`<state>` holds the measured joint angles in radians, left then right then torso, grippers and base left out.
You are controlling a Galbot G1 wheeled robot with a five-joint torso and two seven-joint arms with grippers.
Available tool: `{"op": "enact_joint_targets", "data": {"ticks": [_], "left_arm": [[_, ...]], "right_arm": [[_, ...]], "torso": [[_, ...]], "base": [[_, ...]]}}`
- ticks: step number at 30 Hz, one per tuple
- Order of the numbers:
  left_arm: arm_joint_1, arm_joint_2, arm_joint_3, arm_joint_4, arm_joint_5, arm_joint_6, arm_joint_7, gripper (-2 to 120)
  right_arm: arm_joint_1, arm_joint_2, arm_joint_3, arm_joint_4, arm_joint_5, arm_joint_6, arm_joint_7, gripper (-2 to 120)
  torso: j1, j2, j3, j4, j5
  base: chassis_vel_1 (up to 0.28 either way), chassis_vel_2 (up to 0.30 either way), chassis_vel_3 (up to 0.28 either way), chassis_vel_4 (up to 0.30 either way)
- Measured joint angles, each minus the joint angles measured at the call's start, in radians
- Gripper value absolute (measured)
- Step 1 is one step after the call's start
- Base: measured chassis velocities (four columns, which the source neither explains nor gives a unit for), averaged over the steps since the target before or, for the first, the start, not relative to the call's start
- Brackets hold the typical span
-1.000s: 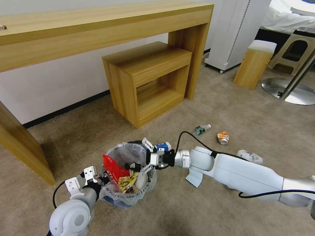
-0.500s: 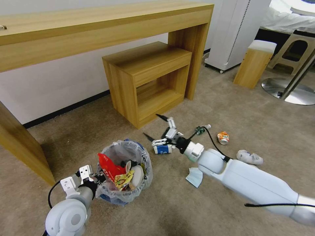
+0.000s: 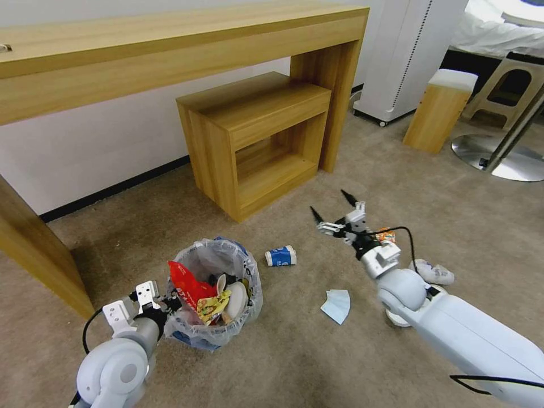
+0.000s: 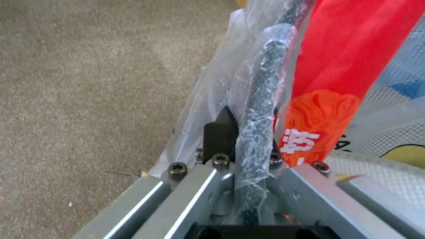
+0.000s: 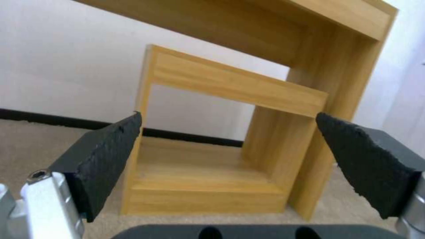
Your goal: Pick up the trash bin and place the garbage on the floor into it.
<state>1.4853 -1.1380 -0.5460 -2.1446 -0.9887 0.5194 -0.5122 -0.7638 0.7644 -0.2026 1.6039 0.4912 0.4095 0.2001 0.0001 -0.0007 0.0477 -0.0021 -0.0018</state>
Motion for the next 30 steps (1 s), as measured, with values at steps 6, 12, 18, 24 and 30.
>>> {"op": "enact_joint_targets", "data": {"ticks": [6,12,18,24,30], "left_arm": [[-0.002,0.009,-0.002,-0.003,-0.012,0.000,-0.002,0],[0.000,0.010,-0.008,-0.009,-0.016,0.000,-0.002,0],[0.009,0.009,-0.022,-0.025,-0.017,-0.003,-0.001,0],[0.020,0.009,-0.031,-0.042,-0.018,-0.005,0.000,0],[0.027,0.010,-0.033,-0.047,-0.018,-0.005,0.000,0]], "right_arm": [[-0.110,-0.014,0.093,0.020,-0.020,-0.003,0.015,100],[-0.152,-0.024,0.128,0.023,-0.023,-0.001,0.024,100],[-0.224,-0.028,0.218,0.020,-0.045,0.019,0.015,100],[-0.250,-0.008,0.266,0.006,-0.051,0.032,0.002,100],[-0.258,-0.002,0.277,-0.001,-0.060,0.033,0.001,100]], "torso": [[0.000,0.000,0.000,-0.0004,-0.0001],[0.000,0.000,0.000,-0.0004,-0.0002],[0.000,0.000,0.000,0.0000,0.0000],[0.000,0.000,0.000,0.0001,-0.0001],[0.000,0.000,0.000,0.0000,-0.0002]], "base": [[0.000,0.000,0.000,0.000],[0.000,0.000,0.000,0.000],[0.000,0.000,0.000,0.000],[0.000,0.000,0.000,0.000],[0.000,0.000,0.000,0.000]]}}
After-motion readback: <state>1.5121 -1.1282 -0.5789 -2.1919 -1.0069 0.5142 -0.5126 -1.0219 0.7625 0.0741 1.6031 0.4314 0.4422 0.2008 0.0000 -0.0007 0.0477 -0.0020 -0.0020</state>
